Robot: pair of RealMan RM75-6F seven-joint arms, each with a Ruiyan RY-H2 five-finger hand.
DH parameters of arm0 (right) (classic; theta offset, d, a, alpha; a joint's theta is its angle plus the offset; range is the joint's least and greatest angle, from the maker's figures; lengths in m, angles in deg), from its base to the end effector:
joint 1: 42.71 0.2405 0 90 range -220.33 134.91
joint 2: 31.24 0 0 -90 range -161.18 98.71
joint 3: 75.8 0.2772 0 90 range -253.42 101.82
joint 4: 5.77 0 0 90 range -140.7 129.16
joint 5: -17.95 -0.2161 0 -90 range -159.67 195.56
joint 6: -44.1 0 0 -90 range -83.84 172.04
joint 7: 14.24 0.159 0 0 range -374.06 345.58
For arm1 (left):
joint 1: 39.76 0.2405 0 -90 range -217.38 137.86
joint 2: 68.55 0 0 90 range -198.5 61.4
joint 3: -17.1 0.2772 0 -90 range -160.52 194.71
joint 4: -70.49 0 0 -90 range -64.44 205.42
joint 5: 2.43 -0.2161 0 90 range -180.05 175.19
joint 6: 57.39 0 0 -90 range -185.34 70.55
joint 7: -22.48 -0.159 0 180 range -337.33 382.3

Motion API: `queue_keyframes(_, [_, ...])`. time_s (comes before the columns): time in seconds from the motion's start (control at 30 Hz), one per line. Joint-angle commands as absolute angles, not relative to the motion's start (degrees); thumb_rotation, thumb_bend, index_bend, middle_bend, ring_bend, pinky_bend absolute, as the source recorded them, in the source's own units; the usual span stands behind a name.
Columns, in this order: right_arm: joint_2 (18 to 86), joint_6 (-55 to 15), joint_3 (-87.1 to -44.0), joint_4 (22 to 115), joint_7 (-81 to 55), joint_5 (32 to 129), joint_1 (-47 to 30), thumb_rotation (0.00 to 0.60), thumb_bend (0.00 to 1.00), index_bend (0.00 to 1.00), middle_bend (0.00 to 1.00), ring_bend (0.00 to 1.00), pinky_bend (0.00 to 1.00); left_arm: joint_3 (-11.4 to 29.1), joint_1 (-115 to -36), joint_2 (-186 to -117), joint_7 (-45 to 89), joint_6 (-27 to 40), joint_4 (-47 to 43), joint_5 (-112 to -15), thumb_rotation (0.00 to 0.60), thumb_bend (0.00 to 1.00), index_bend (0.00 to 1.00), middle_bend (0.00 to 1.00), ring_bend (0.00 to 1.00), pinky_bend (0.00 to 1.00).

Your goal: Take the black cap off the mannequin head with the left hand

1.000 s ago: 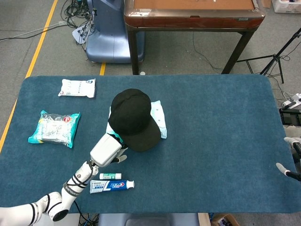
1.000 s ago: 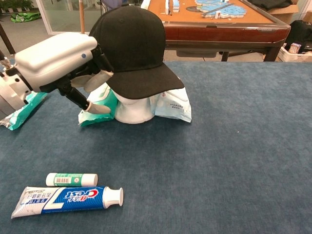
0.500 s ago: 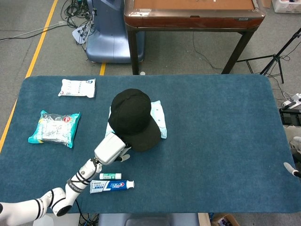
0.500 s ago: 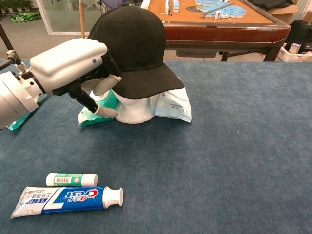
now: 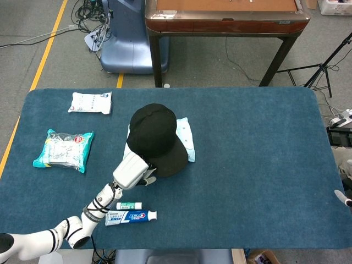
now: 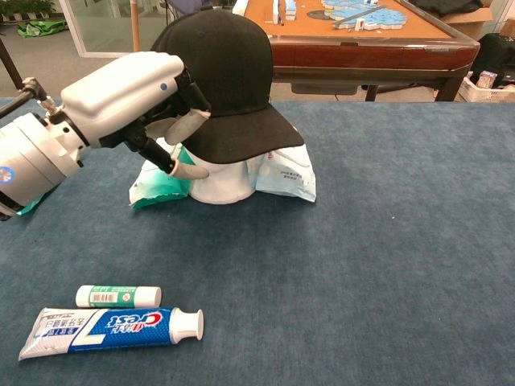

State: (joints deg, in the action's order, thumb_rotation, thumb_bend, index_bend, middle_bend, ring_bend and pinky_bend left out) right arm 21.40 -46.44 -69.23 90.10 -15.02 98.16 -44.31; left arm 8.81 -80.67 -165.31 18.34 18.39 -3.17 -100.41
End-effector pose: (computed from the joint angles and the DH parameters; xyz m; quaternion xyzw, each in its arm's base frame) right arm -0.3486 -0.1707 0.2552 0.5396 -0.3399 0.3428 0.6897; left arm -0.1038 0.3376 -0.0228 -0.7241 -0.1944 -0.5746 0.3281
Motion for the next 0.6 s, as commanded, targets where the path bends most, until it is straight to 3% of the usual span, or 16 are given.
queue_keyframes(0.03, [21.39, -46.45, -69.2, 90.1, -15.02, 98.15, -44.32, 0.6, 0.0, 0.29, 0.32, 0.19, 0.38, 8.98, -80.9, -165.35, 18.13, 18.17, -3.18, -100.35, 0.6, 0.0, 0.89, 1.0, 0.86, 0.85])
queue_keyframes(0.6, [21.13, -46.59, -68.99, 89.93, -14.17, 98.0, -44.62, 0.6, 0.0, 0.29, 0.32, 0.19, 0.38, 8.23, -82.96, -167.31, 17.6, 17.41, -2.54, -99.09, 0.6, 0.0, 0.89, 1.0, 0.86, 0.85])
